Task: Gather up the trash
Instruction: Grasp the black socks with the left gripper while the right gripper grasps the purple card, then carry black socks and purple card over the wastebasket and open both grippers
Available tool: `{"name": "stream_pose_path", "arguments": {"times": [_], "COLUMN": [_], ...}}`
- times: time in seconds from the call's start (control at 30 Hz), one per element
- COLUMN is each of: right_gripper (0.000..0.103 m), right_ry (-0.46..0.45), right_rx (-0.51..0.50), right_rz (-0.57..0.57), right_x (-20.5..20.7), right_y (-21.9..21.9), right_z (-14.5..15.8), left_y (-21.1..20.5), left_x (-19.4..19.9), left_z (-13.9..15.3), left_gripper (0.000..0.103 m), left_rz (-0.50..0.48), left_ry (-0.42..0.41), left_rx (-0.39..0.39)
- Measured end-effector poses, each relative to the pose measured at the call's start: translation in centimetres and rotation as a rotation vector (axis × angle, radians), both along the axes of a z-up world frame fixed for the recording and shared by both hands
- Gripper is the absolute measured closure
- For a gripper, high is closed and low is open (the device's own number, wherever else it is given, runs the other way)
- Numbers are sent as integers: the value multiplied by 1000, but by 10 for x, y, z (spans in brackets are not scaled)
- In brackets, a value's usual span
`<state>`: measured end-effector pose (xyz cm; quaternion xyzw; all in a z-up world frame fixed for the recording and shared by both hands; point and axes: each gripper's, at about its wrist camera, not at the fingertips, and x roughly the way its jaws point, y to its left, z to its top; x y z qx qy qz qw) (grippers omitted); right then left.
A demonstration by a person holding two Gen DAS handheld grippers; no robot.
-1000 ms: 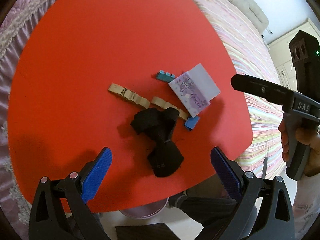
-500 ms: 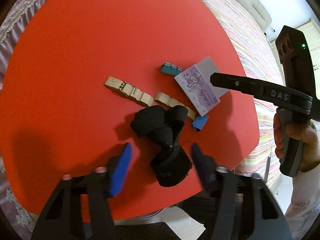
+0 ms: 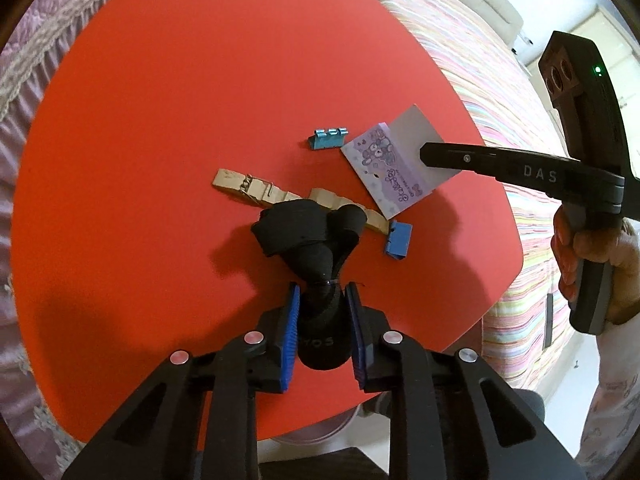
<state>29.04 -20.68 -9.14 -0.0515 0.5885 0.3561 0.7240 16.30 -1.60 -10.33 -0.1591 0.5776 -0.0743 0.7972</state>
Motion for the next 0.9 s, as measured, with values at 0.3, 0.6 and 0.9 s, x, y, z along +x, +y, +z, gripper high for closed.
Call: {"name": "stream_pose_path", "arguments": {"times": [0.3,0.6,0.9], "right_gripper": [103,103,103], "right_ry": [-77,-175,-270], "right_rx": [0,-14,-6], "right_rz": [-22,-25,-45], "right_x": [-18,-52,-110], "right_y": [-11,-26,-52], "right_z": [28,58,74], "left_y": [-4,-3,-13], "left_x": [-14,-41,-79], "left_z": [21,50,73], "left_gripper": [82,82,82], "left_rz": [-41,-79,-136], "left_ry": [-79,-172,-256], "left_rx": [70,147,205]}}
